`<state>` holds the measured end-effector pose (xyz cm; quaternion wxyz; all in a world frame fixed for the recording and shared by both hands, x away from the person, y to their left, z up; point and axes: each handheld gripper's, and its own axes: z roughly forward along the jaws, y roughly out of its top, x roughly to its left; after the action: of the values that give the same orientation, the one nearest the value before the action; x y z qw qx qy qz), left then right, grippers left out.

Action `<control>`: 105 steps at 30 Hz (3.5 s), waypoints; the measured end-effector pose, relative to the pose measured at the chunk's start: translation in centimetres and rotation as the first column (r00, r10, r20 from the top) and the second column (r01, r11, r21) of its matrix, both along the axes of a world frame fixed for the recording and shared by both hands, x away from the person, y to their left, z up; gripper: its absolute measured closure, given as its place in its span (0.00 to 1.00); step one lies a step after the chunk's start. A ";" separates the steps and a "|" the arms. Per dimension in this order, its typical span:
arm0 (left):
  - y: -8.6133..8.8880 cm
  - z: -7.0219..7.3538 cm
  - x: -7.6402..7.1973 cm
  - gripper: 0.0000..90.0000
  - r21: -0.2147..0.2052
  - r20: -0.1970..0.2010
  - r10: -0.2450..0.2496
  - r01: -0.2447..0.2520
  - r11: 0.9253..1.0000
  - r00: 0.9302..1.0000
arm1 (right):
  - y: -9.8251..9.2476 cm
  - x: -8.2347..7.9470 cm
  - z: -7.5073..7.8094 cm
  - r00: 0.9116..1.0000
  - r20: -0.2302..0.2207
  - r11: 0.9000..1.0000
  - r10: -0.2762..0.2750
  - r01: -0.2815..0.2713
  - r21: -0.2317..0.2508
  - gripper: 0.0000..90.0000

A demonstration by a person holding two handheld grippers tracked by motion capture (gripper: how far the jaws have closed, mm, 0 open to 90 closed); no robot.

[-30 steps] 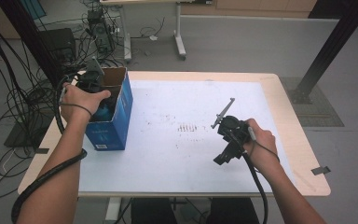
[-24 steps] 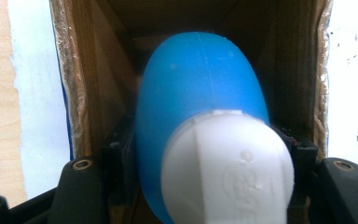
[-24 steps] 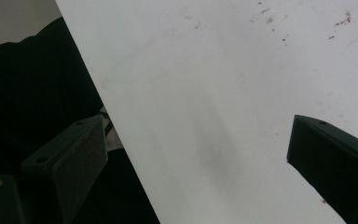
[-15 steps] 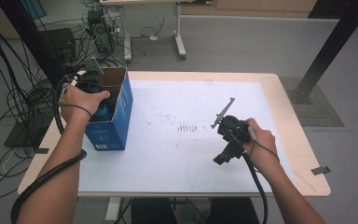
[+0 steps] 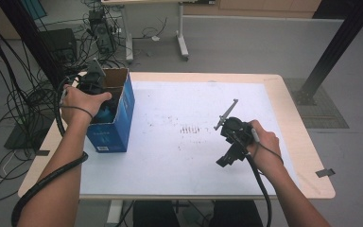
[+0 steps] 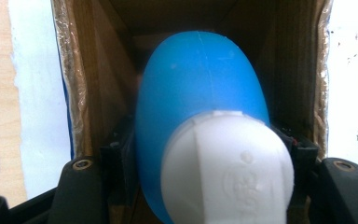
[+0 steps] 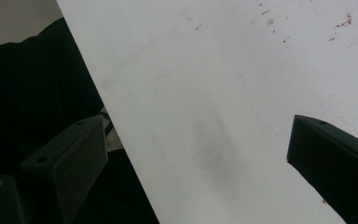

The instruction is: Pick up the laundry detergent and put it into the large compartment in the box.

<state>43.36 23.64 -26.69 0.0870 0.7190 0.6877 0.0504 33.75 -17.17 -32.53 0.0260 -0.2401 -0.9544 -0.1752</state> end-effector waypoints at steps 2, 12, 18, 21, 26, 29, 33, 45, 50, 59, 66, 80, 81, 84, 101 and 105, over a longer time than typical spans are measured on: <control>0.0 0.0 0.0 0.42 -0.002 0.002 -0.001 0.001 1.000 1.000 | 0.0 0.0 0.0 1.000 0.001 1.000 0.003 -0.003 0.001 0.05; 0.2 0.7 -0.3 0.38 -0.008 0.013 0.000 0.001 1.000 1.000 | 0.2 0.0 0.0 1.000 0.002 1.000 0.004 -0.004 -0.002 0.05; 0.3 1.0 -0.5 0.37 -0.009 0.015 0.001 -0.001 1.000 1.000 | 0.4 -0.1 0.0 1.000 0.003 1.000 0.008 -0.008 -0.005 0.05; 0.2 1.4 -0.5 0.36 -0.006 0.018 -0.002 0.002 1.000 1.000 | 0.4 -0.1 0.0 1.000 0.003 1.000 0.009 -0.008 -0.005 0.05; 0.0 2.1 -0.8 0.32 -0.002 0.030 0.005 -0.004 1.000 1.000 | 0.5 -0.1 0.1 1.000 0.006 1.000 0.007 -0.007 -0.004 0.05; 0.0 2.6 -0.9 0.32 0.002 0.036 -0.001 0.001 1.000 0.999 | 0.5 -0.1 0.2 1.000 0.007 1.000 0.009 -0.009 -0.005 0.05; -0.1 3.1 -1.1 0.30 0.010 0.043 -0.002 0.002 1.000 0.999 | 0.5 -0.1 0.3 1.000 0.012 1.000 0.013 -0.013 -0.002 0.05; -0.5 5.0 -1.6 0.25 0.015 0.067 -0.021 0.020 1.000 0.998 | 0.5 0.0 0.3 1.000 0.013 1.000 0.012 -0.012 -0.005 0.05; -0.9 5.6 -1.9 0.22 0.019 0.072 -0.039 0.038 0.999 0.997 | 0.5 0.1 0.3 1.000 0.011 1.000 0.011 -0.011 -0.001 0.05; -2.2 6.8 -2.4 0.15 0.003 0.091 -0.076 0.076 0.997 0.993 | 0.6 0.2 0.1 1.000 0.007 1.000 0.016 -0.016 -0.004 0.05; -3.6 7.4 -2.8 0.14 0.006 0.089 -0.114 0.114 0.994 0.990 | 0.5 0.2 0.2 1.000 0.005 1.000 0.011 -0.011 0.000 0.05; -7.3 8.5 -3.8 0.11 -0.010 0.105 -0.221 0.223 0.975 0.970 | 0.3 0.4 -0.1 1.000 0.002 1.000 0.006 -0.006 -0.007 0.05; -7.6 8.6 -3.8 0.11 -0.010 0.103 -0.230 0.232 0.973 0.968 | 0.3 0.4 -0.1 1.000 -0.001 1.000 0.000 0.000 -0.009 0.05; -8.9 8.8 -4.0 0.11 -0.013 0.109 -0.266 0.269 0.963 0.958 | 0.1 0.3 0.0 1.000 0.004 1.000 -0.003 0.003 -0.008 0.05; -13.1 6.8 -4.8 0.07 -0.065 0.097 -0.453 0.460 0.886 0.886 | -0.4 0.2 -0.2 1.000 0.001 1.000 -0.023 0.023 -0.013 0.05; -14.0 5.6 -5.1 0.07 -0.047 0.070 -0.480 0.483 0.874 0.875 | -0.4 0.2 -0.2 1.000 0.001 1.000 -0.024 0.024 -0.015 0.05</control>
<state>38.30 9.60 -21.11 0.1384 0.8627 0.4857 0.0257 33.92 -17.58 -32.72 0.0218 -0.2518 -0.9528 -0.1684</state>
